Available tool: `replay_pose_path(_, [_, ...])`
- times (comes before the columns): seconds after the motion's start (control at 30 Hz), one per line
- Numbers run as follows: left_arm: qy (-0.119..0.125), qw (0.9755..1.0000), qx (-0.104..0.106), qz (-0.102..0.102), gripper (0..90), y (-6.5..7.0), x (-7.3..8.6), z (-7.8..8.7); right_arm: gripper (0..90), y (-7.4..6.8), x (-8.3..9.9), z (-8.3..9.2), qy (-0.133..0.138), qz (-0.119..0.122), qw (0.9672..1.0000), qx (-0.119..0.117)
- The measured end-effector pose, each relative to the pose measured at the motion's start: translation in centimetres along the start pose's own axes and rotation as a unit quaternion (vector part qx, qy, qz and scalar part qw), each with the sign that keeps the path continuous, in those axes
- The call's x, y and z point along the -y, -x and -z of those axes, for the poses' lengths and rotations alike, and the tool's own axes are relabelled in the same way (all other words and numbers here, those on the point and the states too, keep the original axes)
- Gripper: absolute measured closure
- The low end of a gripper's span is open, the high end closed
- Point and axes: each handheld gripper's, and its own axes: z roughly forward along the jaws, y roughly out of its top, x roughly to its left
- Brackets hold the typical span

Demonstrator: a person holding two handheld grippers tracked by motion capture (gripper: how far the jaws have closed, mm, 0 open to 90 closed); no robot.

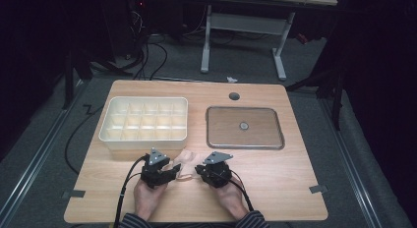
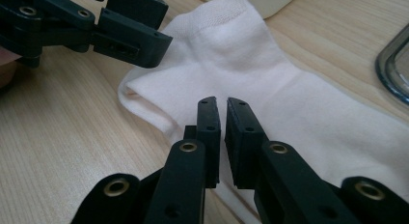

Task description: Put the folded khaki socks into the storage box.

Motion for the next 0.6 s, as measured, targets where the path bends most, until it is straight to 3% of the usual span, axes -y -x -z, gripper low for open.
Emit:
replay_pose_path(0.3, [-0.009,0.9999,-0.006,0.001,50.0,0.14,0.09,-0.32,84.9,-0.33,0.43,-0.48,-0.008,0.011,0.9999,-0.002])
replay_pose_path(0.6, [-0.016,0.9998,-0.001,-0.015,68.1,0.73,0.03,-0.46,84.8,-0.47,0.66,-0.47,-0.003,0.014,0.9999,0.001])
